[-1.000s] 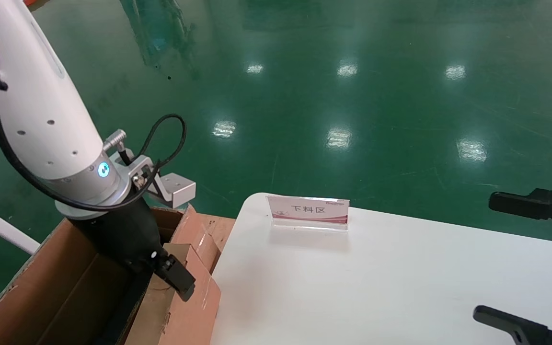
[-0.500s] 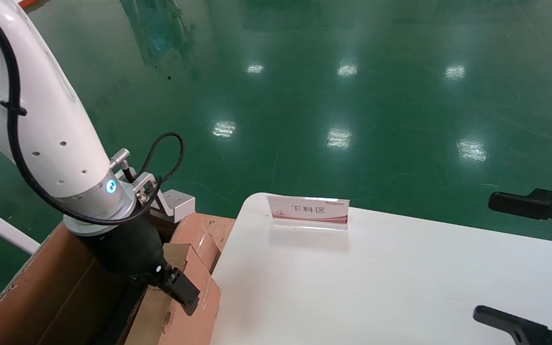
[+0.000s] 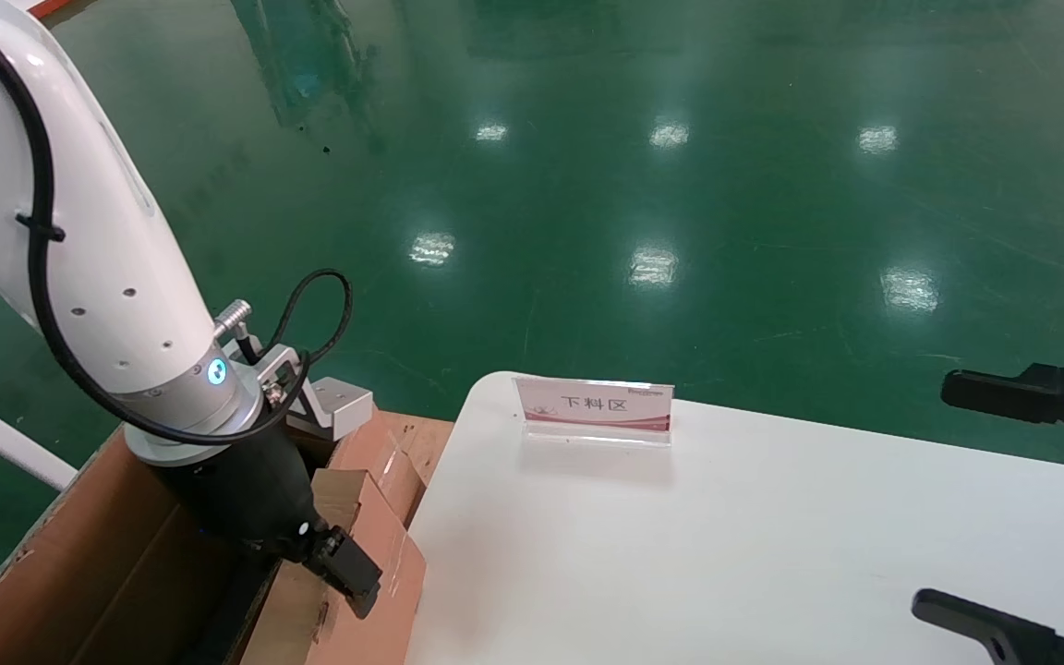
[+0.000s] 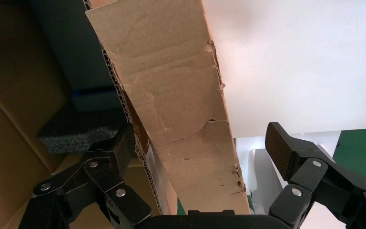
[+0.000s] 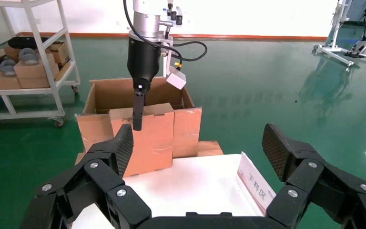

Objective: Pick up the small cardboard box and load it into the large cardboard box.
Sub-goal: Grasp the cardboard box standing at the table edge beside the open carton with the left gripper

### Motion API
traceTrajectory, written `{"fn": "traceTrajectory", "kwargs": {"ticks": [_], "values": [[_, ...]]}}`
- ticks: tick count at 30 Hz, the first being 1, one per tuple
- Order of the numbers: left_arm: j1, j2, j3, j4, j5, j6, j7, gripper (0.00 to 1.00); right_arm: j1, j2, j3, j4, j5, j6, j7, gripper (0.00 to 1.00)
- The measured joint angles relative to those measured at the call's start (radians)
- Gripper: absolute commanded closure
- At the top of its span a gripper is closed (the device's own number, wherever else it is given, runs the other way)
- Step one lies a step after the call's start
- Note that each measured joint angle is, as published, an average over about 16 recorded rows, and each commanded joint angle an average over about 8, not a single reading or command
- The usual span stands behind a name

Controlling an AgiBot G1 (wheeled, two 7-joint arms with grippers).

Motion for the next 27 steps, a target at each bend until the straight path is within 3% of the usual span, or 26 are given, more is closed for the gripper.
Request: {"fn": "traceTrajectory", "kwargs": {"ticks": [5, 6, 26, 27], "values": [[0.001, -0.001, 0.001, 0.000, 0.000, -0.001, -0.001, 1.00, 0.000, 0.000, 0.000, 0.000, 0.000, 0.000, 0.000, 0.97], [0.002, -0.001, 0.001, 0.000, 0.000, -0.001, -0.001, 1.00, 0.000, 0.000, 0.000, 0.000, 0.000, 0.000, 0.000, 1.00], [0.003, -0.001, 0.002, 0.000, 0.000, -0.001, -0.001, 1.00, 0.000, 0.000, 0.000, 0.000, 0.000, 0.000, 0.000, 1.00], [0.003, -0.001, 0.002, 0.000, 0.000, -0.001, -0.001, 1.00, 0.000, 0.000, 0.000, 0.000, 0.000, 0.000, 0.000, 0.93]]}}
